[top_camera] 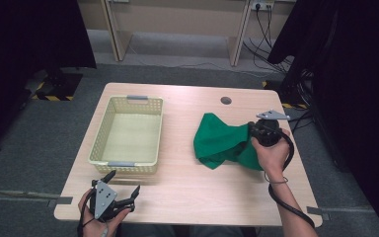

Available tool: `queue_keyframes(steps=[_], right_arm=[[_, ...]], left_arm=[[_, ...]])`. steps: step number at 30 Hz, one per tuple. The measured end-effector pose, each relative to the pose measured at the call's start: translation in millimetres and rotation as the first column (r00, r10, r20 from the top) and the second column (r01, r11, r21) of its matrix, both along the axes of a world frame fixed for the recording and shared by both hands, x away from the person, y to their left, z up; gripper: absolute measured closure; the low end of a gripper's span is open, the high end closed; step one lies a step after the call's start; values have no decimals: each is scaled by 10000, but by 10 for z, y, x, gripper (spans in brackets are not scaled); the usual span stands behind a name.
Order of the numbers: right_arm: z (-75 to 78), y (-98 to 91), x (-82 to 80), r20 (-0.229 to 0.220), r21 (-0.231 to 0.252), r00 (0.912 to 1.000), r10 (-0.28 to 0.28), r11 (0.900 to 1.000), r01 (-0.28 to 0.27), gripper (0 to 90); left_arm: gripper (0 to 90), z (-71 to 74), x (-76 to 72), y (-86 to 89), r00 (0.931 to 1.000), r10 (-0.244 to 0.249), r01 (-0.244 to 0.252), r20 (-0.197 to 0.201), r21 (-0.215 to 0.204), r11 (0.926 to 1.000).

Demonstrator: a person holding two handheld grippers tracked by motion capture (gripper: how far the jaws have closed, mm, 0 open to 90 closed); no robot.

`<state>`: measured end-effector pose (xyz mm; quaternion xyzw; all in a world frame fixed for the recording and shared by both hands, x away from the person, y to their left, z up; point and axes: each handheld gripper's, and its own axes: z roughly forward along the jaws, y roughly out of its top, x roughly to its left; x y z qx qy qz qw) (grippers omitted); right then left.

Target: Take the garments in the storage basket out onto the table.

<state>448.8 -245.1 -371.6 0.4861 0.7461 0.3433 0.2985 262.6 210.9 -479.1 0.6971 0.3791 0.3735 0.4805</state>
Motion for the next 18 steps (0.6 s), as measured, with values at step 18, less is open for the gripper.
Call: queue_keyframes(steps=[18], right_arm=[[-168, 9, -48, -344, -548, 9980, 536, 9970, -555, 636]], left_arm=[[87, 1, 1, -2, 10000, 15, -15, -3, 56, 10000]])
